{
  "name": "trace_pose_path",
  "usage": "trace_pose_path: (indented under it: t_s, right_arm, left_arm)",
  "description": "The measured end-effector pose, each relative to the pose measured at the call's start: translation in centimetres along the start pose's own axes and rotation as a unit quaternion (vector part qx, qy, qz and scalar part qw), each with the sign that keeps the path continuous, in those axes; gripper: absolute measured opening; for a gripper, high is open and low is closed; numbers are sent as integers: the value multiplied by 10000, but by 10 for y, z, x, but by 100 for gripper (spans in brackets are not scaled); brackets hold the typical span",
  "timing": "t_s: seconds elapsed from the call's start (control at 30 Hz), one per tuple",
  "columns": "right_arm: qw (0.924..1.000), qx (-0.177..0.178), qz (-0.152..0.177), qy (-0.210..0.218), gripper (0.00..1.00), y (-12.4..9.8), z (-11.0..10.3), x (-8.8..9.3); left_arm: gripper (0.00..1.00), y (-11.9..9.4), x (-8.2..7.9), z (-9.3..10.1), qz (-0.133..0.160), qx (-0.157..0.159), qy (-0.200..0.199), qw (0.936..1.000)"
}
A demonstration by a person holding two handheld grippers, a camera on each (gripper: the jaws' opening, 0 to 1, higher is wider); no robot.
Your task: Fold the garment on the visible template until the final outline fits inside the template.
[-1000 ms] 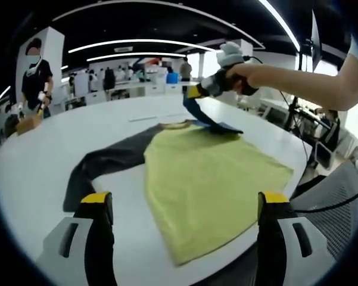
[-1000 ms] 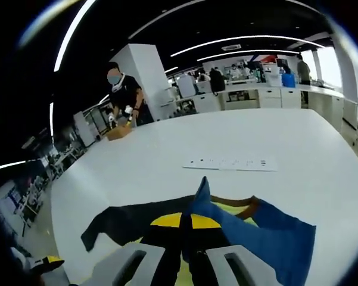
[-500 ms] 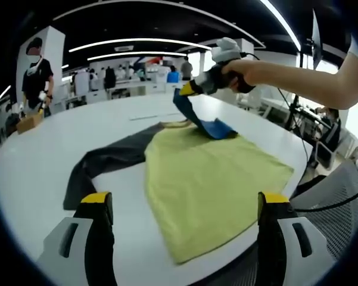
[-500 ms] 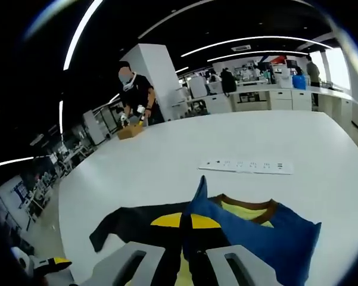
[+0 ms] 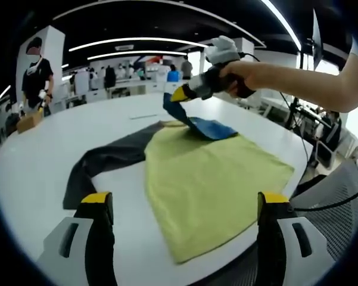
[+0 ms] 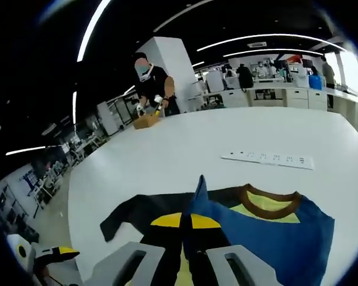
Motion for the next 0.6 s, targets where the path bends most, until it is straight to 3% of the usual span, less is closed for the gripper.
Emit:
trace_pose_path:
  t_s: [0.4, 0.6]
  right_arm:
    - [9998, 160, -17, -114, 0, 17, -7, 26]
    - [9999, 143, -76, 48, 0, 30, -11, 41]
  left_arm:
    - [97, -1, 0, 0, -14, -22, -17, 10000]
    - [97, -3, -2, -1, 23, -75, -57, 10000]
Point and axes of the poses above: the point that each gripper's makers call its tool centre point, and the gripper's own axes: y roughly forward along the fingers, z roughly to its right, x roughly out of its underside, the point moved 2 cm from there along -y, roughly backward along the fingers, and after that the axes turned 6 degrees about -y, right-handed, at the moved point
